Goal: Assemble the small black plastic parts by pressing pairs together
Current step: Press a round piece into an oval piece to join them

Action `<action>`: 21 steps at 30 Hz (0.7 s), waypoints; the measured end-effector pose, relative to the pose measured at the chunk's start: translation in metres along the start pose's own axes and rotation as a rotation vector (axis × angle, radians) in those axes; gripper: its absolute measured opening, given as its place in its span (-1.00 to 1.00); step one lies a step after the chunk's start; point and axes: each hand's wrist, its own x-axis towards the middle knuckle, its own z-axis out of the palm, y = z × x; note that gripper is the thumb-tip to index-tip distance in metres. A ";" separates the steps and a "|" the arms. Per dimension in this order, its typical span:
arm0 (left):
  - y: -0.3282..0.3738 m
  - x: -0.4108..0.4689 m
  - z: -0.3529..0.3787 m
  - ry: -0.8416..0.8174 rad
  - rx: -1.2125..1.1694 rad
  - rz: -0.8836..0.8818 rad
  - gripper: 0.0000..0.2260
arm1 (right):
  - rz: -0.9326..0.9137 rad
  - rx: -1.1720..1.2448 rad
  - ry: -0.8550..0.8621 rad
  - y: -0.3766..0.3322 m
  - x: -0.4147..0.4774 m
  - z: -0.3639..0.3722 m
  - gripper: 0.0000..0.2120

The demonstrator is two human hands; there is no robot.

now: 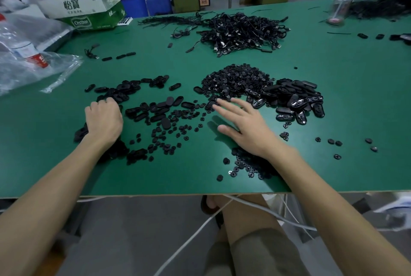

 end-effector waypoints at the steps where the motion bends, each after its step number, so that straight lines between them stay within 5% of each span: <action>1: 0.001 0.000 0.000 -0.004 0.000 0.007 -0.94 | -0.028 -0.050 -0.056 -0.001 0.001 0.002 -0.41; 6: 0.001 0.004 0.000 -0.001 0.018 0.019 -0.88 | -0.067 -0.088 -0.121 -0.003 0.000 0.004 -0.43; 13: -0.001 0.008 0.002 0.058 -0.082 -0.009 -0.78 | -0.073 0.001 0.047 -0.006 -0.002 0.000 -0.65; 17: 0.002 0.006 -0.002 0.136 -0.164 0.012 -0.83 | 0.084 -0.006 0.331 -0.006 -0.005 -0.001 -0.82; 21: 0.013 0.003 -0.013 0.087 -0.238 0.000 -0.68 | 0.292 0.015 0.370 -0.002 -0.004 -0.003 -0.80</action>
